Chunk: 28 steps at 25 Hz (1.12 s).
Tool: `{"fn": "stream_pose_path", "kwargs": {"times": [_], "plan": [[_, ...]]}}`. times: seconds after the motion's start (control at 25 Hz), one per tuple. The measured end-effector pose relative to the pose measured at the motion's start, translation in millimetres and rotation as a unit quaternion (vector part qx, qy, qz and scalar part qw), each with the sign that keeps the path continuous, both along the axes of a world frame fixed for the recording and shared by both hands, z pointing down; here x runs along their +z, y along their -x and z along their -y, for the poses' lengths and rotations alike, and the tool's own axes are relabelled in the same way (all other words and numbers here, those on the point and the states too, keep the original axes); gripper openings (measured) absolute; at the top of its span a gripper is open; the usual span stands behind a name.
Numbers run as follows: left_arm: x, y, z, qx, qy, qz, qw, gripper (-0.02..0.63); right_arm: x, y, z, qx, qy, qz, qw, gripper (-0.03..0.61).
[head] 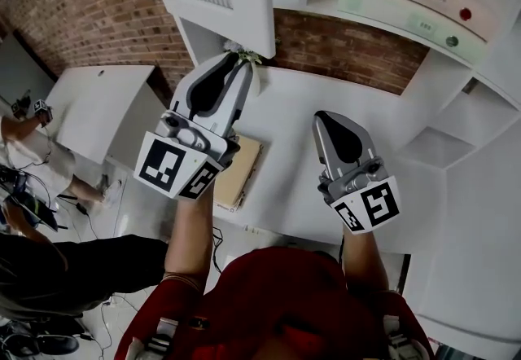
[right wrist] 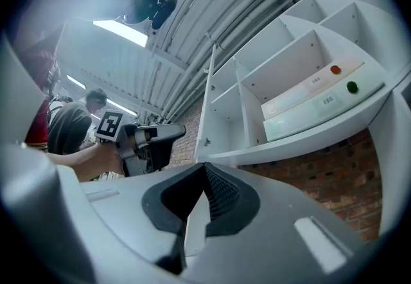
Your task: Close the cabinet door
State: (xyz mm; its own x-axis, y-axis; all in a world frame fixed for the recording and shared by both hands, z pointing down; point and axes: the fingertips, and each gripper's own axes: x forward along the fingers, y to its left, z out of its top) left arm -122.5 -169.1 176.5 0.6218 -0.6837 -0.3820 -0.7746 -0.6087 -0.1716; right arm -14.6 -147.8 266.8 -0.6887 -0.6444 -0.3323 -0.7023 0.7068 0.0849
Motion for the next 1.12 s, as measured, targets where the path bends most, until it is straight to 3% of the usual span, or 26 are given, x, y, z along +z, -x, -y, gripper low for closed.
{"fn": "stream_pose_path", "kwargs": {"times": [0.24, 1.12], "plan": [[-2, -7, 20, -0.015, 0.009, -0.005, 0.9998, -0.001, 1, -10, 7, 0.004, 0.003, 0.001, 1.000, 0.014], [5, -35, 88, -0.021, 0.028, -0.012, 0.9993, 0.001, 10, -41, 49, 0.026, 0.016, 0.004, 1.000, 0.014]]}}
